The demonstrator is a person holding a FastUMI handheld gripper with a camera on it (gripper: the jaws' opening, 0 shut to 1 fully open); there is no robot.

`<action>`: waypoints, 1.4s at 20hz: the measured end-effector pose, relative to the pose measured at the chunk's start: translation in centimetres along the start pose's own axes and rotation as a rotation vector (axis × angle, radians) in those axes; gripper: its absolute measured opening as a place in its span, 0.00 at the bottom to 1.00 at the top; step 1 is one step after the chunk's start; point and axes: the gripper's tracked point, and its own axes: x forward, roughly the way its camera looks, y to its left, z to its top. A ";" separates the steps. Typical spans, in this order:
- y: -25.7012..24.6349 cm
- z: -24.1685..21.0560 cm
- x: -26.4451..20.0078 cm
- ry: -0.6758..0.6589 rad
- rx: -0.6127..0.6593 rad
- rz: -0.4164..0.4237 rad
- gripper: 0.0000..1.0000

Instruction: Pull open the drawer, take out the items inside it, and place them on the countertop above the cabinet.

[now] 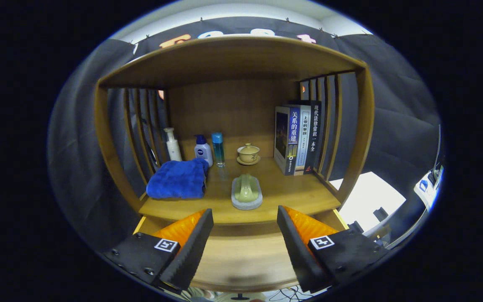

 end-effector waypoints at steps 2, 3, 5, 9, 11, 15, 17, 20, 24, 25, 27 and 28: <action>0.1 -1.2 -1.5 -0.038 -0.024 -0.003 0.99; 0.0 -1.9 -2.3 -0.052 -0.032 -0.012 0.98; 0.0 -3.6 -3.4 -0.073 -0.033 -0.014 0.99; 0.1 -7.0 -5.4 -0.094 -0.011 -0.009 0.98; 0.2 -8.4 -5.8 -0.105 -0.001 -0.009 0.98; -0.1 -11.1 -6.9 -0.109 -0.001 -0.013 0.98; 0.1 -12.6 -7.1 -0.105 -0.001 -0.012 0.98; 0.8 -14.3 -7.4 -0.098 -0.005 0.004 0.98; 1.3 -16.1 -7.2 -0.093 -0.018 0.011 0.99; 1.2 -16.6 -7.0 -0.086 -0.020 0.010 0.98; 1.1 -17.6 -6.7 -0.071 -0.025 0.005 0.98; 0.9 -18.1 -6.6 -0.061 -0.027 -0.002 0.98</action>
